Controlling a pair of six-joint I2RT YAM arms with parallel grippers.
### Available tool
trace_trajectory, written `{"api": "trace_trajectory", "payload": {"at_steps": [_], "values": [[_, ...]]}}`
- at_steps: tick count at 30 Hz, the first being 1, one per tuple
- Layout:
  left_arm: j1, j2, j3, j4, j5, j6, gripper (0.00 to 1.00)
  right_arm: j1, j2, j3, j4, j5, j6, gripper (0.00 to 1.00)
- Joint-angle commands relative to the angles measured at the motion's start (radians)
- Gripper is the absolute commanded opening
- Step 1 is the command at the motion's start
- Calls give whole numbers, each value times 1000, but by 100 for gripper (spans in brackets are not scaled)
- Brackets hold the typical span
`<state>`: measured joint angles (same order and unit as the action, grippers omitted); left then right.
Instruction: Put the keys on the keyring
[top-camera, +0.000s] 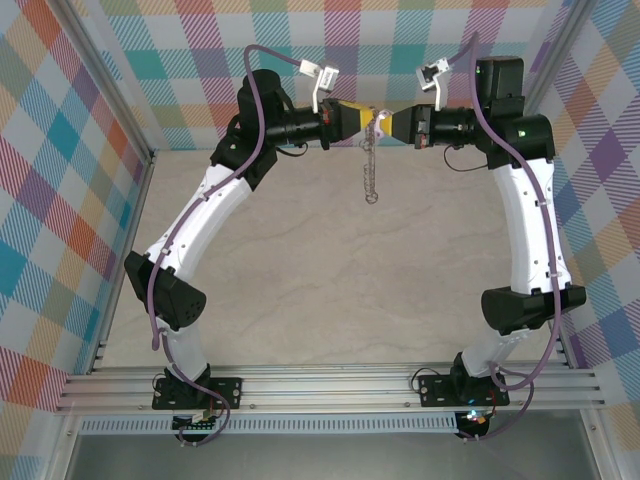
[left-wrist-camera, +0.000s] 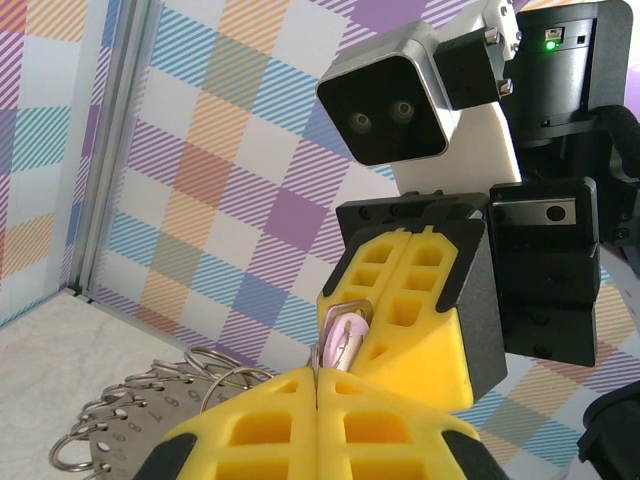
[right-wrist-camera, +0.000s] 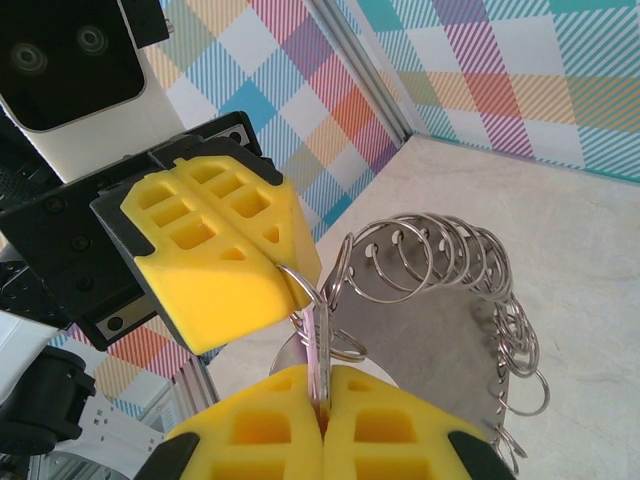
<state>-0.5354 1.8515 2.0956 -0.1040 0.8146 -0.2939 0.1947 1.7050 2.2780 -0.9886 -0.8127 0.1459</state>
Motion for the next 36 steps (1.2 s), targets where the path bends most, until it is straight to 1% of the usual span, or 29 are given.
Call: {"api": "trace_trajectory", "payload": {"at_steps": [1,14,21,22,24,27,30,36], "values": [[-6,-15,12,39,21,4,0,-5,-1,14,12,-19,8,0],[-7,-8,17,32,10,9,0,-5,1,15,15,-2,11,0],[-6,-8,18,10,-34,15,0,-5,2,7,8,13,15,0],[-5,-9,17,5,-43,18,4,-5,0,0,8,16,16,0],[-3,-11,16,-12,-71,22,17,-5,-10,-28,12,25,20,0],[6,-25,1,-36,-128,30,32,-5,-35,-103,26,38,34,0],[18,-53,-38,-42,-184,33,39,-5,-78,-230,76,47,56,0],[41,-124,-152,-21,-291,28,46,-5,-116,-452,170,64,94,0]]}}
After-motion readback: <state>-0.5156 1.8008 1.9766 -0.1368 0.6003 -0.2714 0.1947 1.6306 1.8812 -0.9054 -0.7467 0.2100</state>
